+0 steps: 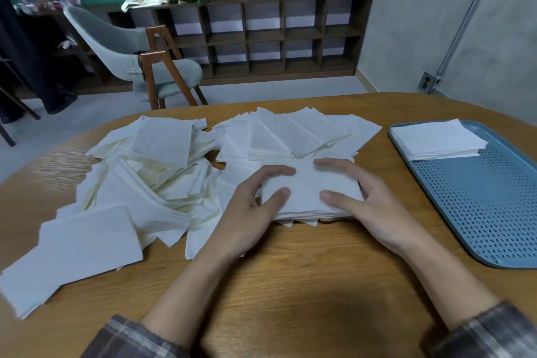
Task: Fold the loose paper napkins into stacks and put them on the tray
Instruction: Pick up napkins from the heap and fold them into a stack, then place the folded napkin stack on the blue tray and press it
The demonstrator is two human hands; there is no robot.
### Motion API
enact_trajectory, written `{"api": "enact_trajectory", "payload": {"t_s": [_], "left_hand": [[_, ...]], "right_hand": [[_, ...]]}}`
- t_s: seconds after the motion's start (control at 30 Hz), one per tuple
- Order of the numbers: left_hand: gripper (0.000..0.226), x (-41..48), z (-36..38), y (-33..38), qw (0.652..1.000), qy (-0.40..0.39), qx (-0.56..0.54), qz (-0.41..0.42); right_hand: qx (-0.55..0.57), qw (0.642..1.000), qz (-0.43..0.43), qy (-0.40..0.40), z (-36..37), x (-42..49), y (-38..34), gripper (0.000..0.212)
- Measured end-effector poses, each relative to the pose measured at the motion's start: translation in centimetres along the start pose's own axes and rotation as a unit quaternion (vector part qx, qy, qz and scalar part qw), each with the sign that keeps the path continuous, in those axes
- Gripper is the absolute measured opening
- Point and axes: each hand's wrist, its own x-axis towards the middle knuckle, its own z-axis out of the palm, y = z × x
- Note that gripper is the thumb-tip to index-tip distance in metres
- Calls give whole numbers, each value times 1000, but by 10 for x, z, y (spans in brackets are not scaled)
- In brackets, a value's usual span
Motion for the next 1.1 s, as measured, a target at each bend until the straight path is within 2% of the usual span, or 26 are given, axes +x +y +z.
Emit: {"api": "enact_trajectory", "payload": {"t_s": [0.37,0.53,0.87,1.1], "left_hand": [[37,3,12,-20,999,39,34,5],[36,2,10,-20,999,30,36,2],[32,-2,16,-2,990,24,132,35],[36,18,35,20,993,-1,111,45]], "right_hand": [[-94,995,21,31,2,4,21,49],[-80,996,21,37,4,4,24,48],[-53,997,37,29,-3,-1,12,49],[-47,995,75,45,-46,-10,-2,49]]}}
